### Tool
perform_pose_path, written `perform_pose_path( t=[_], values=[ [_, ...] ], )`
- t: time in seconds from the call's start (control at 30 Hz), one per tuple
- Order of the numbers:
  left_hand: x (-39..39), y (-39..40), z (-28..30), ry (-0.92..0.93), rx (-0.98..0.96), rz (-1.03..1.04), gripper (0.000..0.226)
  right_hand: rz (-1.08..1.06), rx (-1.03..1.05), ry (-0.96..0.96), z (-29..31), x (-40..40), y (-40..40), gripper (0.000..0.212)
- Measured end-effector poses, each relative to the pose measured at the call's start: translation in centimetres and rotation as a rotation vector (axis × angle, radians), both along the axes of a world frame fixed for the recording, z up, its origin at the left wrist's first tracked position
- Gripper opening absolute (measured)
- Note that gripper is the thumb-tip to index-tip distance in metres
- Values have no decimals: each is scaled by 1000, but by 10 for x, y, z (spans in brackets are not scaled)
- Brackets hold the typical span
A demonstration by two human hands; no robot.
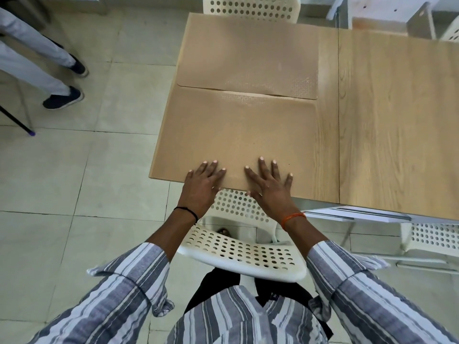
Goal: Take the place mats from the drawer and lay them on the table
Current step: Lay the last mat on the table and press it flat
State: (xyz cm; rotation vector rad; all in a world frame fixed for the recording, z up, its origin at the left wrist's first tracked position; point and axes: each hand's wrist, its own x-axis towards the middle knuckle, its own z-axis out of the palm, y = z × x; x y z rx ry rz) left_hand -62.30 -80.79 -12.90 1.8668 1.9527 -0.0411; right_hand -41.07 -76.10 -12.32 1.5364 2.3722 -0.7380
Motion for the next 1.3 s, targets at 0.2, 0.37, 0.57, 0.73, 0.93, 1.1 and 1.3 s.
perform_pose_path(
  t=[0.2, 0.37, 0.57, 0.73, 0.93, 1.1, 1.3],
  values=[
    [-2, 27, 23, -194, 149, 137, 35, -145, 94, 132, 18, -9, 26, 64],
    [-7, 102, 24, -237, 350, 150, 35, -154, 278, 234, 17, -41, 75, 57],
    [-20, 176, -10, -116, 372, 62, 40, -128, 321, 291, -5, -77, 126, 53],
    [-32, 184, -43, 36, 291, 24, 58, -143, 300, 313, -29, -87, 158, 53],
    [-33, 188, -50, 70, 310, 34, 60, -123, 353, 251, -53, -103, 169, 56],
    [-34, 187, -48, 56, 312, 42, 61, -132, 367, 214, -57, -100, 169, 62],
    [-33, 187, -46, 69, 303, 51, 62, -295, 401, 135, -59, -52, 169, 75]
  ],
)
